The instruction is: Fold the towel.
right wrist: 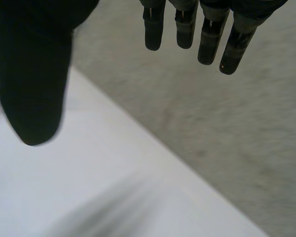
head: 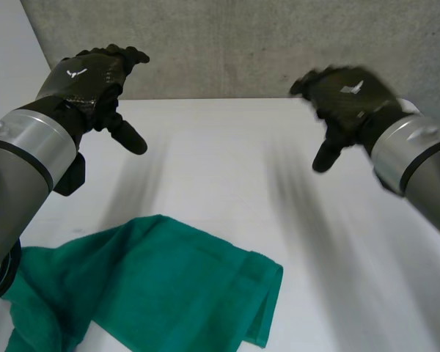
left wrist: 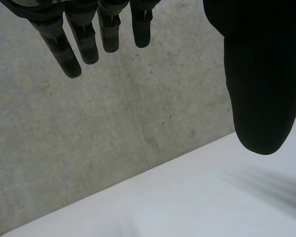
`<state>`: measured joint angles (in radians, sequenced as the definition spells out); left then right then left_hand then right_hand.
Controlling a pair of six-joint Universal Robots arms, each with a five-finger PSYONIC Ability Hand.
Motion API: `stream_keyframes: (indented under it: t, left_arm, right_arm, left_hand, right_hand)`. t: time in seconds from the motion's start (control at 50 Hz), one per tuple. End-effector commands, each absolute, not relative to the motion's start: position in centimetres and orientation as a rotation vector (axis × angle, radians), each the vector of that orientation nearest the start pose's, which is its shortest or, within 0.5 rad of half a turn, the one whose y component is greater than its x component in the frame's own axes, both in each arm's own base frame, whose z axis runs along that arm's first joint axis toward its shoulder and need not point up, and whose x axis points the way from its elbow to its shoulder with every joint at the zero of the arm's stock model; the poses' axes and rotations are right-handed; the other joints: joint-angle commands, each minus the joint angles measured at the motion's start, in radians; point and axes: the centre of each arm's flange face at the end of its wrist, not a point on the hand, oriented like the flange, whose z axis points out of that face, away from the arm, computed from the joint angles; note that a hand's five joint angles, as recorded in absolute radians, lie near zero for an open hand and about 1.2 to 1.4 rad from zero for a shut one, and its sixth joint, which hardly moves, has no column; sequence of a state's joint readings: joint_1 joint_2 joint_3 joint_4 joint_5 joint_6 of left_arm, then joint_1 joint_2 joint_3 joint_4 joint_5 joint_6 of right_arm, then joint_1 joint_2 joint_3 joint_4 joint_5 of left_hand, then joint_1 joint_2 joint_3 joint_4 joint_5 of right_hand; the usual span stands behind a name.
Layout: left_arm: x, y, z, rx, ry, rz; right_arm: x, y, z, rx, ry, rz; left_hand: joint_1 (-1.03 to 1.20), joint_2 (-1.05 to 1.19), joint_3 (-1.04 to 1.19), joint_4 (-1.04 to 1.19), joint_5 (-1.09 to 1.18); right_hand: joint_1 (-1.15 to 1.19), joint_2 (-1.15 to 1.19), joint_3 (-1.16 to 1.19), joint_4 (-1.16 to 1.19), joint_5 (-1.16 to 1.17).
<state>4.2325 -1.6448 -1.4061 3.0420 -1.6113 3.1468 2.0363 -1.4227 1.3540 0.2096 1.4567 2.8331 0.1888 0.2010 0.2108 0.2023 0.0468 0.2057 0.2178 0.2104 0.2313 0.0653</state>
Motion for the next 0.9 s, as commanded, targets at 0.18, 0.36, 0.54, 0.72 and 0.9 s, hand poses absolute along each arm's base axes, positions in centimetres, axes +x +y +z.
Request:
stream_keyframes:
  t: [0.18,0.36,0.54,0.72,0.9]
  left_arm:
    - [-25.5,-22.8,26.2,0.703,2.486,-2.070]
    - [-22.9,-24.2,22.2,0.669,2.462,-1.939]
    - [-21.6,-26.3,19.7,0.588,2.470,-1.887]
    - [-21.7,-26.7,19.2,0.585,2.468,-1.894]
    - [-21.6,-26.8,19.3,0.578,2.465,-1.899]
  right_arm:
    - [32.5,-16.6,21.9,-1.273,1.933,-1.401]
    - [34.6,-13.5,18.8,-1.257,1.833,-1.234]
    - [36.2,-10.3,16.4,-1.274,1.750,-1.102]
    - [37.1,-7.5,14.7,-1.336,1.701,-1.041]
    - [37.5,-6.4,14.1,-1.355,1.670,-1.039]
  left_hand:
    - [-0.014,-0.026,-0.036,-0.028,-0.047]
    - [-0.014,-0.026,-0.036,-0.028,-0.047]
    - [-0.014,-0.026,-0.036,-0.028,-0.047]
    - [-0.014,-0.026,-0.036,-0.028,-0.047]
    - [-0.014,-0.026,-0.036,-0.028,-0.047]
  right_hand:
    - [-0.031,-0.043,-0.036,-0.057,-0.065]
    - [-0.031,-0.043,-0.036,-0.057,-0.065]
    - [-0.031,-0.043,-0.036,-0.057,-0.065]
    - [-0.031,-0.043,-0.036,-0.057,-0.065]
    - [-0.031,-0.043,-0.036,-0.057,-0.065]
